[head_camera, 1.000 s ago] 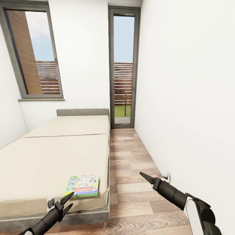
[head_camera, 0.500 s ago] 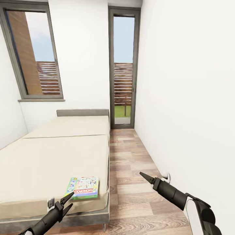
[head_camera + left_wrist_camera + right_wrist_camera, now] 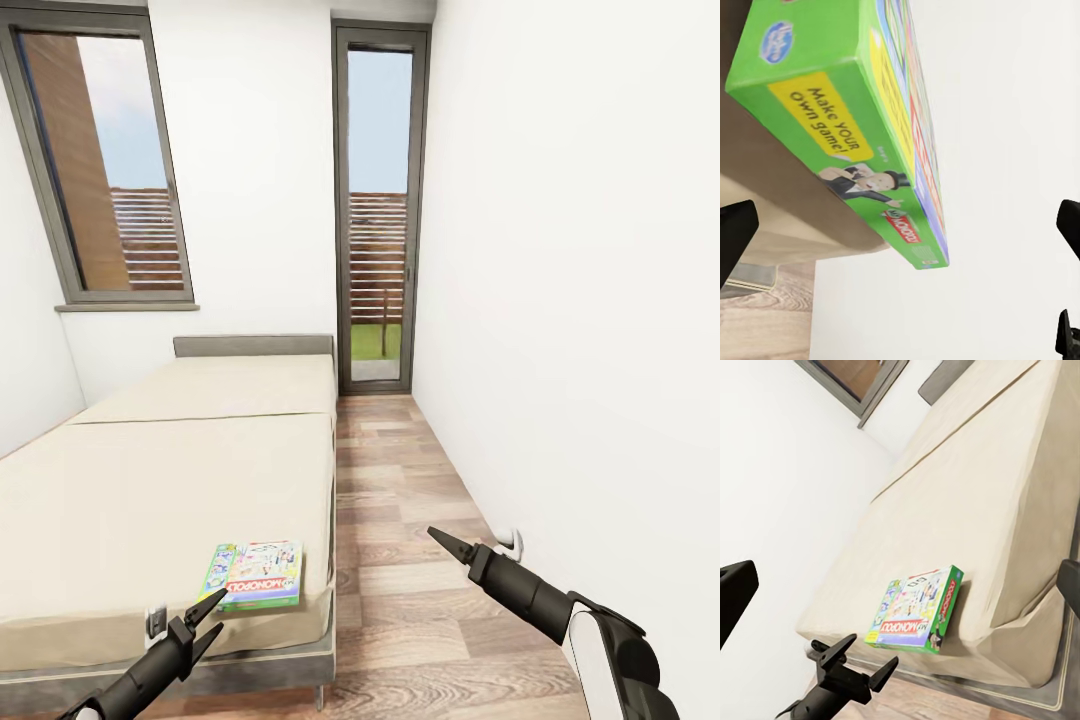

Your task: Put all the toys in the child's room - the three board games (two on the bed and one on the table), the two jigsaw puzzles on the table, and the tennis ball on the table - inside the toy box on the table in the child's room.

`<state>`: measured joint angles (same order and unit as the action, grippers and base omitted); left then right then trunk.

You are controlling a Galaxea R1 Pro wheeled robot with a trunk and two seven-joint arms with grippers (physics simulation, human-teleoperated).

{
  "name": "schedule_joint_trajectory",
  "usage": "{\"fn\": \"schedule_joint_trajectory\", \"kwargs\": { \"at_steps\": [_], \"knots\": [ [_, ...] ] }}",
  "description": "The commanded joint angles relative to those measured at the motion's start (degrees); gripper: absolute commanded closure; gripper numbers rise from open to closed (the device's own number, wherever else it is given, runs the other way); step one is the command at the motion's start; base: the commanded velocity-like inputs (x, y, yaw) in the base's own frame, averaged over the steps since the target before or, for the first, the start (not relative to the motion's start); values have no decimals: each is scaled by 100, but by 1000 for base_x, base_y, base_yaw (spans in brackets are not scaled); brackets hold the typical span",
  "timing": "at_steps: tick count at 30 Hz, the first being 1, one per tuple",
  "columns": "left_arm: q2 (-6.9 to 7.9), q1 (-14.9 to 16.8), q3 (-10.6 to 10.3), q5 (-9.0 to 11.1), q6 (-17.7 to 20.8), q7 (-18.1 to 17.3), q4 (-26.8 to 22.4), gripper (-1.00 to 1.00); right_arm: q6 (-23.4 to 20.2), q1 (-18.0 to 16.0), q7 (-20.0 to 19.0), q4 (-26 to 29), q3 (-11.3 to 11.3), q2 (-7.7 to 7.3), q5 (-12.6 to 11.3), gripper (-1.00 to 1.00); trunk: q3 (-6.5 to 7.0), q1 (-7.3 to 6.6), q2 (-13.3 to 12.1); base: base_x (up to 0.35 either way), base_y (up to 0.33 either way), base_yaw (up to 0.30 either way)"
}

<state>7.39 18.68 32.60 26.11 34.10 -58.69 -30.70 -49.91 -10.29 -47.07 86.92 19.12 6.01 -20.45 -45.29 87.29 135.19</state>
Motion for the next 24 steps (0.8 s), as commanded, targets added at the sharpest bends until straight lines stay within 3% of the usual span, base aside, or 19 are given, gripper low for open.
{"fn": "schedule_joint_trajectory", "kwargs": {
  "at_steps": [1,6,24],
  "knots": [
    [0,4,9,17,44,-10,3,-100,-28,-6,-25,1,13,5,5,-100,-6,-1,3,0,0,0],
    [0,4,9,17,47,-10,3,-100,-28,-4,-25,1,13,5,6,-100,84,-111,-198,0,0,0],
    [0,4,21,17,44,-10,3,-100,-28,-4,-23,1,13,5,9,-100,84,-111,-198,0,0,0]
  ]
}}
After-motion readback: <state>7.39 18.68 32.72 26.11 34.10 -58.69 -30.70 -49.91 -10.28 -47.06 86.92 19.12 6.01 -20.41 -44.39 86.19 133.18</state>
